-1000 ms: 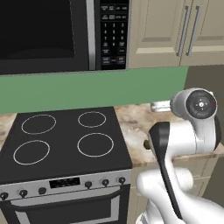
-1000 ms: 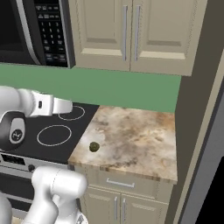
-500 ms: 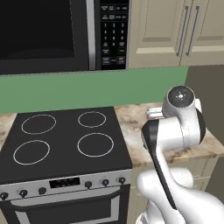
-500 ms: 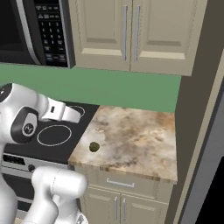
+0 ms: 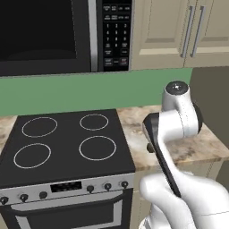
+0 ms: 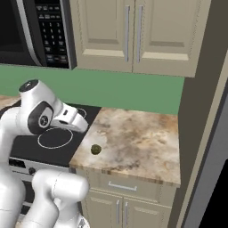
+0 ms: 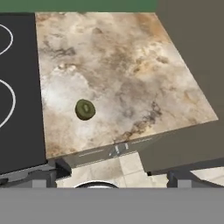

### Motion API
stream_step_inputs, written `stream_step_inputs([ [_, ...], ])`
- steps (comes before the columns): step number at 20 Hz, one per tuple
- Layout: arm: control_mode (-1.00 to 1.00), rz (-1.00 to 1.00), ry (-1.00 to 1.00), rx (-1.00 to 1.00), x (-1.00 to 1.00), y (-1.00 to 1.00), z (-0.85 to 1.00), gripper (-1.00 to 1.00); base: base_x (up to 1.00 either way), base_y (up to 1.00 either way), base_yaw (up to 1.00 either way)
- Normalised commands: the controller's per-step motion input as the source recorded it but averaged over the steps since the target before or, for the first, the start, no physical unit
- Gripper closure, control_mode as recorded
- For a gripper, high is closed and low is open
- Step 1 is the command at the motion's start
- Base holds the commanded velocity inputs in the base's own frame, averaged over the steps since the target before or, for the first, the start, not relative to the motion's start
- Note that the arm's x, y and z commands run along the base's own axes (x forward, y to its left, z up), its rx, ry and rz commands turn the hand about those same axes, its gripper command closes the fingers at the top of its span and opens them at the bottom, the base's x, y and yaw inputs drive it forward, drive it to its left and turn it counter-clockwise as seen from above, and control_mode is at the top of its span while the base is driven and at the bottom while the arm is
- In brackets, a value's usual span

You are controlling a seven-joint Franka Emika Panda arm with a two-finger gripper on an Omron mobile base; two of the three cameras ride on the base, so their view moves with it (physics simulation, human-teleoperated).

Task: Place the beer and liquor on the top shelf of the fridge to keep them out of children's reach, and place the kiwi on lower shelves for easy access.

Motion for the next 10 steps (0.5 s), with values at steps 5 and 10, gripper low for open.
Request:
stream_step_inputs([
  [5,-1.00,0.00,0.01,0.21,0.09,-0.23,-0.66,-1.00,0.00,0.00,0.00],
  [10,-1.00,0.00,0.02,0.18,0.04,-0.24,-0.50,-1.00,0.00,0.00,0.00],
])
